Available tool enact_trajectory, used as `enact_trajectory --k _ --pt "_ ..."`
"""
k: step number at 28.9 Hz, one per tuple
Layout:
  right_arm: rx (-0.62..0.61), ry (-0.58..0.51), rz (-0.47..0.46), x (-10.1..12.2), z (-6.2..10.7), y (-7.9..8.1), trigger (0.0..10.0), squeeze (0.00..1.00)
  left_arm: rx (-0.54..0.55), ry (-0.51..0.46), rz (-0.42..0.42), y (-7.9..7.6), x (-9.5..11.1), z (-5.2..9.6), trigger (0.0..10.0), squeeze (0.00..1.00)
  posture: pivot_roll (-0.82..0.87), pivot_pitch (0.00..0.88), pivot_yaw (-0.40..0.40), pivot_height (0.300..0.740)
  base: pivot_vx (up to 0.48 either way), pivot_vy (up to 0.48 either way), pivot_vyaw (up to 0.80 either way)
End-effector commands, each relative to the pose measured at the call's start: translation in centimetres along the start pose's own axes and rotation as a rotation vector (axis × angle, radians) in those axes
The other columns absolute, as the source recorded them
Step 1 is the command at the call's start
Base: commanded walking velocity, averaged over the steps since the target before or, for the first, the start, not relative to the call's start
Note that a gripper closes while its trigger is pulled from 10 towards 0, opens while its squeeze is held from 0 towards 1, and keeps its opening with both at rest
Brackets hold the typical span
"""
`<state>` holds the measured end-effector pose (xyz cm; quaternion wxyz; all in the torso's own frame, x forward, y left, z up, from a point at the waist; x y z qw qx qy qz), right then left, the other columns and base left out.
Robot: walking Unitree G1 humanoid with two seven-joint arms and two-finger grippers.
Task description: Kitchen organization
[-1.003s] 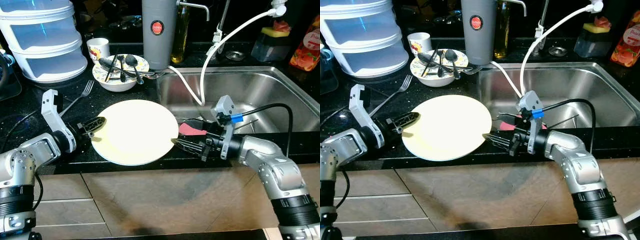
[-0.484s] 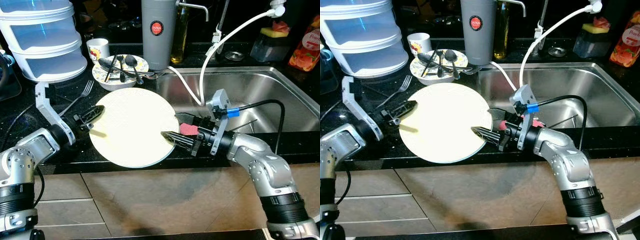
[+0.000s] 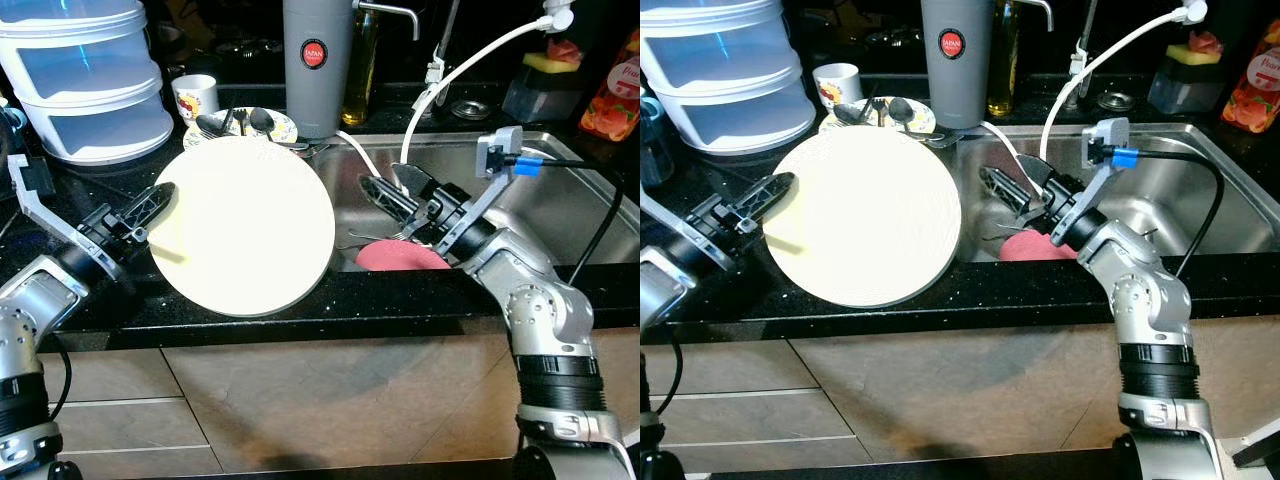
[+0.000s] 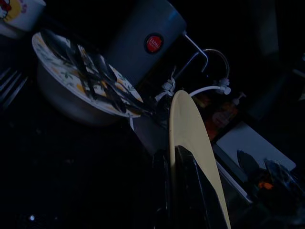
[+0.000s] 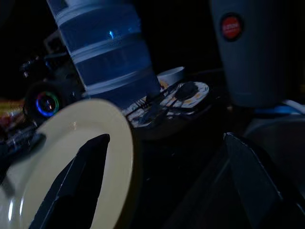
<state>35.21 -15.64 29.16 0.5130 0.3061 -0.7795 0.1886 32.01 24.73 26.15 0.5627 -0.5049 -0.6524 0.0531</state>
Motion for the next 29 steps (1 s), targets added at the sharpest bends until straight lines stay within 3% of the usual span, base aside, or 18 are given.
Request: enact_trajectory --k 1,2,6,7,8,14,15,19,23,29 --pt "-0.003 0.0 -0.041 -0.2 -0.2 0.1 10.0 0.0 -0.062 -0.03 0.031 -0.5 0.0 0.2 0.0 0.0 0.03 0.149 0.032 0.74 0.0 0.0 0.0" --pt "0.004 0.004 -0.052 -0.3 -0.3 0.3 10.0 0.14 -0.089 -0.037 0.043 -0.8 0.0 0.2 0.0 0.0 0.02 0.15 0.031 0.74 0.0 0.0 0.0" --pt "0.033 0.01 -0.082 -0.8 -0.6 1.2 10.0 0.26 -0.161 -0.042 0.073 -1.7 0.0 0.1 0.0 0.0 0.02 0.149 0.031 0.74 0.0 0.0 0.0" --pt "0.038 0.009 -0.091 -0.8 -0.7 1.4 10.0 0.59 -0.168 -0.042 0.075 -1.8 0.0 0.1 0.0 0.0 0.02 0.149 0.031 0.74 0.0 0.0 0.0" --pt "0.041 0.008 -0.101 -0.8 -0.8 1.5 10.0 1.0 -0.173 -0.042 0.073 -1.8 0.0 0.0 0.0 0.0 0.02 0.149 0.031 0.74 0.0 0.0 0.0" --pt "0.077 -0.008 -0.164 -0.3 -0.8 2.0 10.0 1.0 -0.196 -0.045 0.069 -2.0 0.4 0.3 0.0 0.0 0.02 0.149 0.031 0.74 0.0 0.0 0.0" --pt "0.084 -0.009 -0.185 -0.2 -0.8 2.1 10.0 0.0 -0.201 -0.049 0.071 -2.1 0.6 0.3 0.0 0.0 0.02 0.149 0.031 0.74 0.0 0.0 0.0" --pt "0.104 -0.012 -0.234 -0.1 -0.8 2.4 10.0 0.0 -0.205 -0.054 0.073 -2.1 0.7 0.4 0.0 0.0 0.02 0.148 0.029 0.74 0.0 0.0 0.0" --pt "0.197 -0.051 -0.366 0.6 -0.8 3.5 10.0 0.0 -0.196 -0.068 0.062 -2.0 1.0 0.4 0.0 0.0 0.02 0.149 0.028 0.74 0.0 0.0 0.0" --pt "0.279 -0.022 -0.398 0.5 -0.5 4.6 10.0 0.0 -0.2 -0.074 0.06 -2.1 1.1 0.3 0.0 0.0 0.02 0.149 0.027 0.74 0.0 0.0 0.0"
Point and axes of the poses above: a point about 5 cm out from each wrist's last joint towards the gripper, its own z axis pointing back from the gripper into the wrist, its own x axis along the axis of the wrist's last joint, y = z × x, the point moved 1 cm from there along -z, pointing out of the wrist towards the gripper, and after that the axes turned 9 degrees about z, right-handed, at the moved point
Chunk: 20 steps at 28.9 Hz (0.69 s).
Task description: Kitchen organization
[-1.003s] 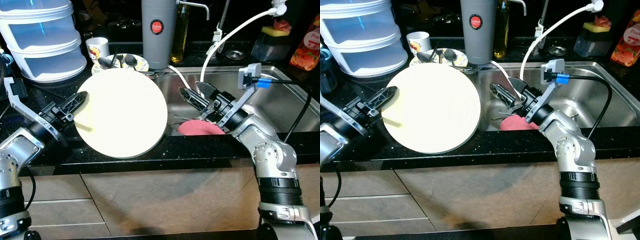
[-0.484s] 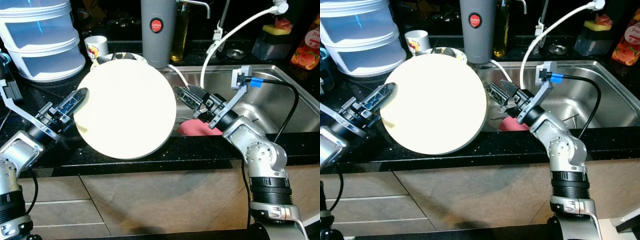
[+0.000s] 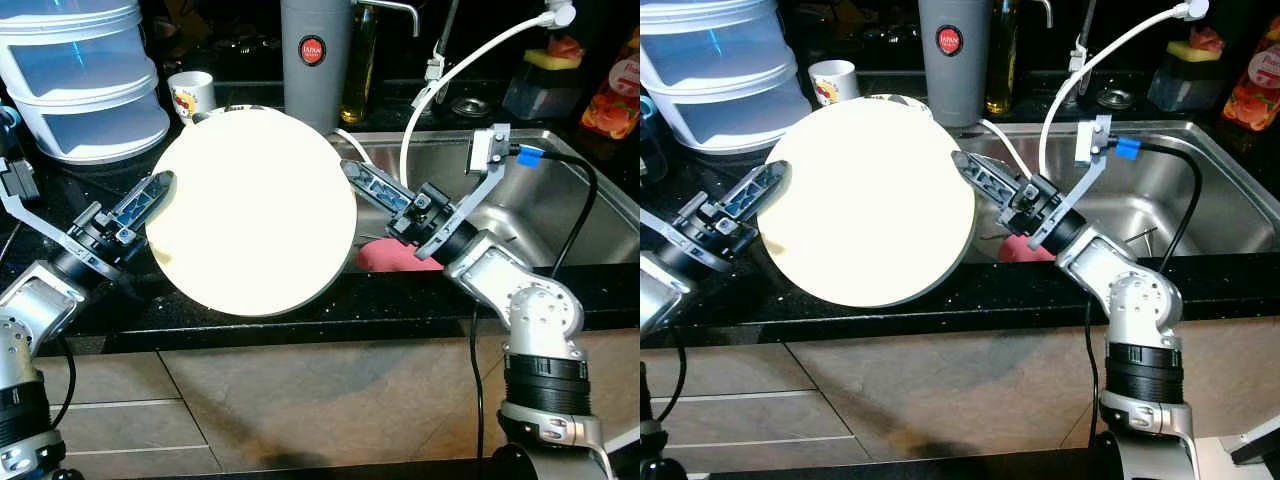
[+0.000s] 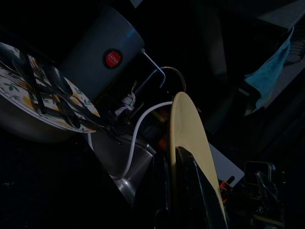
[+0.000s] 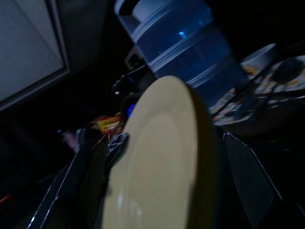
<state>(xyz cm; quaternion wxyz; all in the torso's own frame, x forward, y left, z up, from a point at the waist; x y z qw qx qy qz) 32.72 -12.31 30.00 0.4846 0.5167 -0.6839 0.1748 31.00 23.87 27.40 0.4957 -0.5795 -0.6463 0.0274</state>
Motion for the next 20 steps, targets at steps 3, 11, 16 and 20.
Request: enact_trajectory --k 3,11,16,20 --pt "0.049 0.043 -0.026 -0.7 0.1 0.8 10.0 0.0 -0.019 -0.027 -0.023 -0.5 1.0 0.2 0.0 0.0 0.02 0.149 0.027 0.74 0.0 0.0 0.0" --pt "0.101 0.066 -0.078 -0.9 0.2 1.7 10.0 0.0 -0.015 -0.025 -0.029 -0.5 1.0 0.3 0.0 0.0 0.02 0.144 0.025 0.74 0.0 0.0 0.0" --pt "0.142 0.062 -0.102 -0.6 0.3 2.2 10.0 0.0 -0.009 -0.026 -0.035 -0.4 1.2 0.4 0.0 0.0 0.02 0.139 0.025 0.74 0.0 0.0 0.0" --pt "0.166 0.082 -0.105 -1.1 0.4 2.7 10.0 0.0 -0.01 -0.027 -0.034 -0.4 1.1 0.3 0.0 0.0 0.02 0.136 0.026 0.74 0.0 0.0 0.0"
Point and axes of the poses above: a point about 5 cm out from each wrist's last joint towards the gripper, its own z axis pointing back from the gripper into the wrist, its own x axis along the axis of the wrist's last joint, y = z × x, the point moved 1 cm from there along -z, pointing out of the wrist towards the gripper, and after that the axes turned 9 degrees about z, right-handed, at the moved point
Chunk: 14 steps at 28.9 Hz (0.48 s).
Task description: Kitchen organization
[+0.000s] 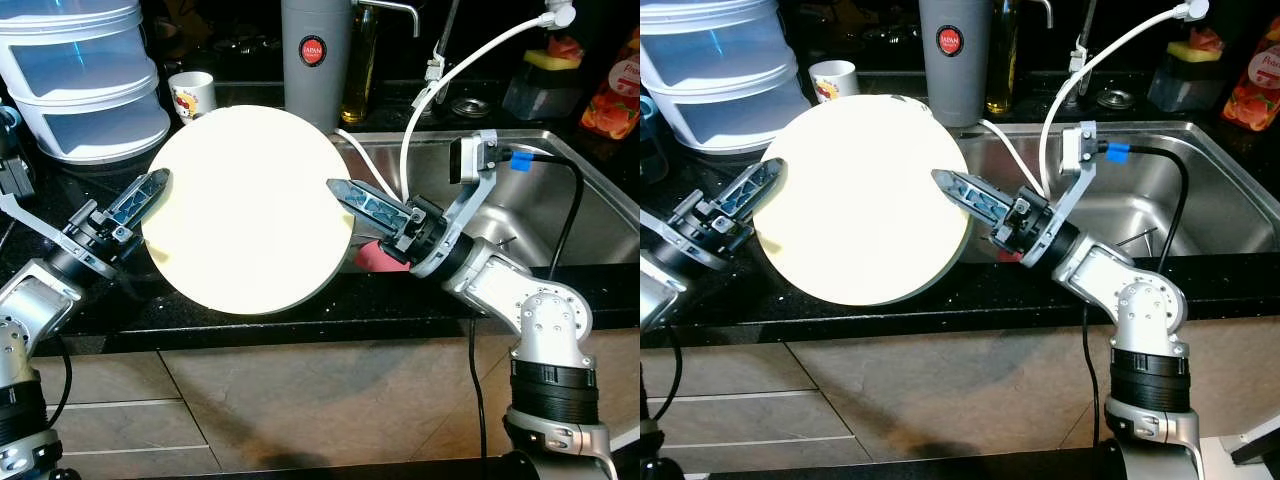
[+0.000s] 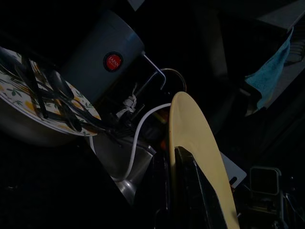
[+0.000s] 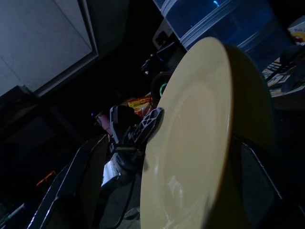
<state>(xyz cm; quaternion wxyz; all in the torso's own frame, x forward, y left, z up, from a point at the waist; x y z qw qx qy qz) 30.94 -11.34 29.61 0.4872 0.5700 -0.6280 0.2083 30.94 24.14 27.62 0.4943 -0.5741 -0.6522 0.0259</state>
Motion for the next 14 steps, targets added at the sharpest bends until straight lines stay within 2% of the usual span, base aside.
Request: enact_trajectory --k 1,4,5,6,7,8,14 --pt "0.051 0.01 -0.004 -0.3 -0.1 0.8 10.0 0.0 -0.012 -0.021 -0.019 -0.3 0.7 0.2 0.0 0.0 0.02 0.136 0.026 0.74 0.0 0.0 0.0" --pt "0.047 0.039 0.001 -0.9 -0.2 0.8 10.0 0.0 -0.013 -0.02 -0.018 -0.3 0.6 0.0 0.0 0.0 0.02 0.135 0.026 0.74 0.0 0.0 0.0" --pt "0.04 0.051 0.004 -1.1 -0.3 0.7 9.3 0.0 -0.012 -0.02 -0.018 -0.3 0.6 0.0 0.0 0.0 0.02 0.135 0.027 0.74 0.0 0.0 0.0" --pt "0.04 0.051 0.004 -1.1 -0.3 0.7 9.3 0.0 -0.012 -0.02 -0.018 -0.3 0.6 0.0 0.0 0.0 0.02 0.135 0.027 0.74 0.0 0.0 0.0" --pt "0.032 0.069 0.01 -1.4 -0.4 0.6 3.4 0.0 -0.013 -0.02 -0.018 -0.3 0.5 -0.1 0.0 0.0 0.02 0.136 0.027 0.74 0.0 0.0 0.0" --pt "0.022 0.092 0.015 -1.8 -0.6 0.5 0.0 0.0 -0.015 -0.02 -0.017 -0.3 0.5 -0.1 0.0 0.0 0.02 0.136 0.027 0.74 0.0 0.0 0.0" --pt "0.001 0.139 0.022 -2.8 -0.9 0.3 0.0 0.0 -0.021 -0.02 -0.014 -0.4 0.3 -0.3 0.0 0.0 0.02 0.136 0.027 0.74 0.0 0.0 0.0"
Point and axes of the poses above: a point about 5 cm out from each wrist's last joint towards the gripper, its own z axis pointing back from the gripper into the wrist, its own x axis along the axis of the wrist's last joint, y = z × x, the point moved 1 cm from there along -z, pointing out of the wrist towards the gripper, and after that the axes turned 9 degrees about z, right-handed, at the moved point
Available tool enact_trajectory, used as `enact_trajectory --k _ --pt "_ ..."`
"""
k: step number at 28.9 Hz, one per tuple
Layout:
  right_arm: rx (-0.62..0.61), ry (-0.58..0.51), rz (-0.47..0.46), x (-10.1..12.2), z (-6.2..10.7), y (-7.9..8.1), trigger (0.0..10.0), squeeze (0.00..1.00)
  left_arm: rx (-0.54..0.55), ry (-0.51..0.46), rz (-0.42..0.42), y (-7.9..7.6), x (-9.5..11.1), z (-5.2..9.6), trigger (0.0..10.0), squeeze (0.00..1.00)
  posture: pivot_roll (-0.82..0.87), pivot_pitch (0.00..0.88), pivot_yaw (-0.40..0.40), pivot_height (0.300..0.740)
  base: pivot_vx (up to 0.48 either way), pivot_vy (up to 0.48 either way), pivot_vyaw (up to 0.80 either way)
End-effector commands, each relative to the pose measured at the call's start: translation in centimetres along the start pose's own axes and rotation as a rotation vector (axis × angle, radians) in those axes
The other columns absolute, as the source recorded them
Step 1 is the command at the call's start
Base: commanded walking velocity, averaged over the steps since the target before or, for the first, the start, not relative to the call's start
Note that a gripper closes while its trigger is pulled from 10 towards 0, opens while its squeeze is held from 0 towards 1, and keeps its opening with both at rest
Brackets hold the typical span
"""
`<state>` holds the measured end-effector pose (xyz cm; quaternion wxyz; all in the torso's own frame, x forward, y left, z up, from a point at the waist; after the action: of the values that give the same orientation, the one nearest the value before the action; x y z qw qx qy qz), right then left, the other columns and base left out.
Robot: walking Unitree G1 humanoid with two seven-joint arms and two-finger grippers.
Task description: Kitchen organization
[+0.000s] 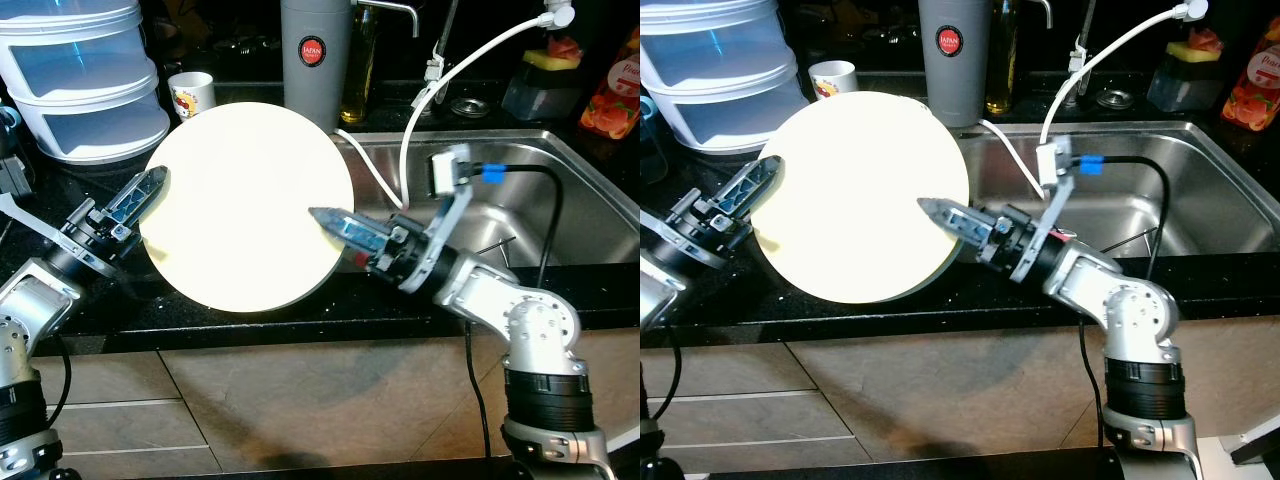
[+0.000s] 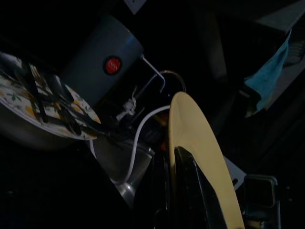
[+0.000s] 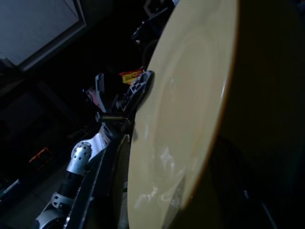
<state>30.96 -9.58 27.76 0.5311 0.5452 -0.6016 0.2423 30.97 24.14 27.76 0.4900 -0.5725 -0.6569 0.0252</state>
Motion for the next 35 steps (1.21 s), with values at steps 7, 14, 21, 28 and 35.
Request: enact_trajectory --k 7,14,21,28,35 --pt "0.019 0.015 0.003 -0.7 -1.0 0.3 0.0 0.0 -0.021 -0.007 -0.003 -0.4 0.0 -0.4 0.0 0.0 0.02 0.149 0.024 0.74 0.0 0.0 0.0" --pt "-0.019 -0.01 0.007 -0.4 -0.9 -0.4 0.0 0.0 -0.013 0.001 -0.007 -0.3 -0.2 -0.4 0.0 0.0 0.02 0.15 0.023 0.74 0.0 0.0 0.0" --pt "-0.075 -0.044 0.006 0.0 -0.6 -1.2 0.0 0.0 0.02 0.005 -0.023 0.1 -0.4 -0.3 0.0 0.0 0.02 0.151 0.024 0.74 0.0 0.0 0.0" --pt "-0.13 -0.078 0.003 0.7 -0.1 -2.1 0.0 0.0 0.058 -0.002 -0.056 0.4 0.0 0.4 3.7 0.53 0.02 0.15 0.024 0.74 0.0 0.0 0.0" --pt "-0.131 -0.079 -0.002 0.7 -0.1 -2.1 0.0 0.0 0.095 -0.025 -0.092 0.7 0.5 0.7 10.0 1.0 0.02 0.151 0.021 0.74 0.0 0.0 0.0"
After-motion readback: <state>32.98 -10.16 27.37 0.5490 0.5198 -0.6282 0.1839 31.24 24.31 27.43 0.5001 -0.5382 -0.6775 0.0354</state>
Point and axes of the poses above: a point about 5 cm out from each wrist's last joint towards the gripper, its own z axis pointing back from the gripper into the wrist, its own x axis along the axis of the wrist's last joint, y = z × x, the point moved 1 cm from there along -z, pointing out of the wrist towards the gripper, and after that the axes turned 9 degrees about z, right-handed, at the moved point
